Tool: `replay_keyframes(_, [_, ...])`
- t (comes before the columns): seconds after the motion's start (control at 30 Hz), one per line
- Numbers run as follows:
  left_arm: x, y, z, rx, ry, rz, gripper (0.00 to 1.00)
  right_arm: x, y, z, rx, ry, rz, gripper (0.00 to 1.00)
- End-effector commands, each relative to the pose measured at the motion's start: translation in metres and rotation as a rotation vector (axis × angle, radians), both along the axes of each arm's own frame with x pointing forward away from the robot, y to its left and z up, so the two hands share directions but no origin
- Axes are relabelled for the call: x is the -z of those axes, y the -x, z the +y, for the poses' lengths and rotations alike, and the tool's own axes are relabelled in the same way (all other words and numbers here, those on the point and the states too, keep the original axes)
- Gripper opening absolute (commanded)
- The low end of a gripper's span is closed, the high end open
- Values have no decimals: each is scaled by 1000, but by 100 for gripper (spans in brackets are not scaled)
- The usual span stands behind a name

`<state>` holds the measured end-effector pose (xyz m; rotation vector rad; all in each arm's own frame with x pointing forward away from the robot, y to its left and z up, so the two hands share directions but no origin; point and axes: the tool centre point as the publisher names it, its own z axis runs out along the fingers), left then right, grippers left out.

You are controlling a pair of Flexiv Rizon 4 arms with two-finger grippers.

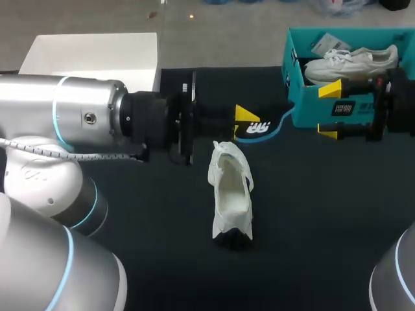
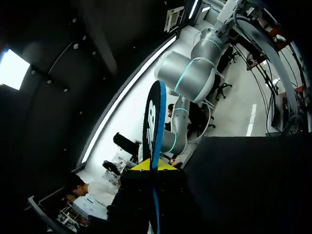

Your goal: Take the shoe out of the shoebox, open the shoe tongue, remove and reinsert the insole, then place the shoe into the shoebox

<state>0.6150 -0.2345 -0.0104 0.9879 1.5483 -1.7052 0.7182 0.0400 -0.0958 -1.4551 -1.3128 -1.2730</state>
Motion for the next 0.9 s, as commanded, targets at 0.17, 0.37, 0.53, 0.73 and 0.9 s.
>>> replay_keyframes(0.17, [28,-9,9,92,-49,-447,0,-9,-3,6,-16,-18,-27,100])
replay_keyframes(0.37, [46,-15,12,101,-124,-478,0,-21,-9,17,-24,-30,-64,100])
replay_keyframes(0.53, [61,-26,4,64,-149,-500,0,-23,-10,33,-59,-25,-65,100])
replay_keyframes(0.73, [72,-39,-11,4,-136,-521,0,-17,-8,48,-85,-31,-40,81])
replay_keyframes(0.9, [74,-45,-24,-15,-129,-543,0,-18,-8,55,-92,-40,-36,78])
